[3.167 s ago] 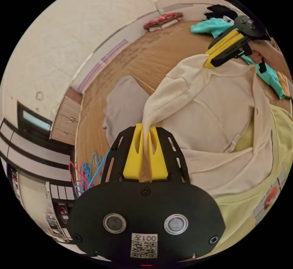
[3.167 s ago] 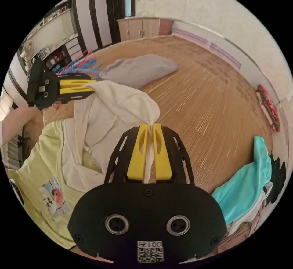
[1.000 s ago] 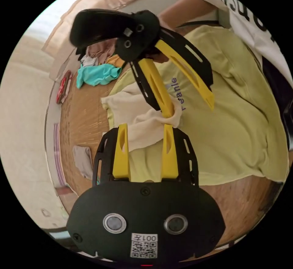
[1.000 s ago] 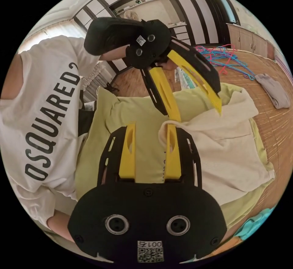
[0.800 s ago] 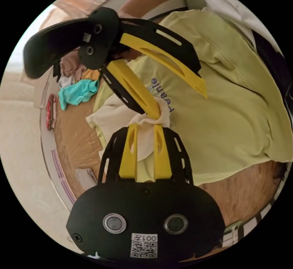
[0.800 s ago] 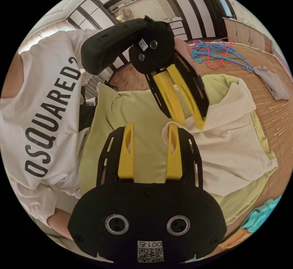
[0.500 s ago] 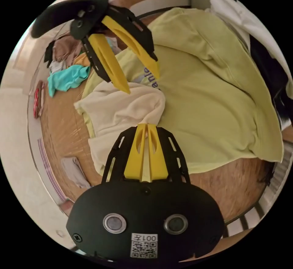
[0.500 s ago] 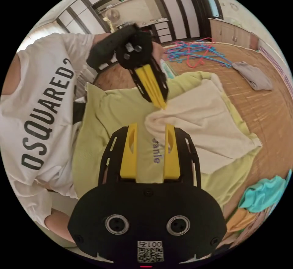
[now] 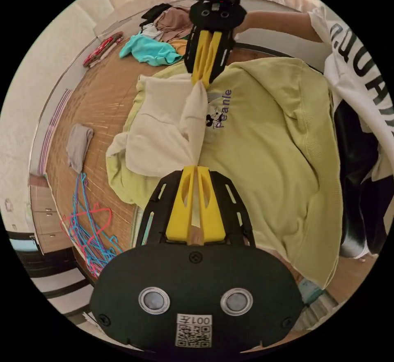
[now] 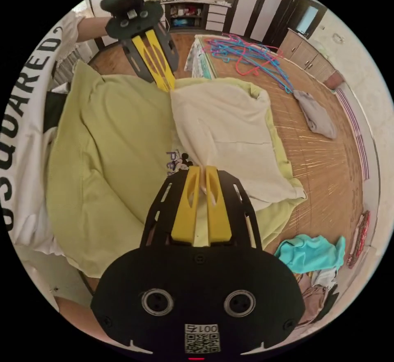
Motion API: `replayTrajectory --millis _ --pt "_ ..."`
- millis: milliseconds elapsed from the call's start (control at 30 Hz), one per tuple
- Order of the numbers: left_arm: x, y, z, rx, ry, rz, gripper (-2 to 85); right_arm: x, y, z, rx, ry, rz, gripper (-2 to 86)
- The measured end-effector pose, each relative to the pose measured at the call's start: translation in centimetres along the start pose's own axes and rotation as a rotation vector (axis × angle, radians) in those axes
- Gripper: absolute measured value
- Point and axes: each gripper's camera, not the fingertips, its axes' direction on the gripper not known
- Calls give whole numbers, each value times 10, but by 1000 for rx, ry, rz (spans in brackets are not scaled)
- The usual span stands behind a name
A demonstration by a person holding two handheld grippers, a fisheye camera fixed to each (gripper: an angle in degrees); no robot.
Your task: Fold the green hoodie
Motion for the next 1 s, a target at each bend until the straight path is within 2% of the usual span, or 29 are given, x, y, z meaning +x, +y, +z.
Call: replayTrajectory --millis 100,233,333,433,600,767,900,1000 --pt "-4 24 1 -5 45 -48 -2 -11 19 12 -135 -117 -9 57" --pt "-33 57 -15 95 79 -170 37 0 54 3 -18 -200 130 74" --pt "-79 68 -14 129 10 -350 56 32 78 -5 90 -88 346 92" --pt "-129 60 13 30 -111 -526 68 72 93 1 146 86 561 103" --pt "-202 44 74 32 118 -698 130 145 108 46 252 -33 816 124" --pt "-217 44 118 -65 62 -706 121 170 108 102 146 -107 871 99" --pt "-223 65 116 29 49 -569 48 166 121 105 187 -34 837 40" --pt "-230 94 95 164 47 -494 42 167 143 92 301 -16 833 32"
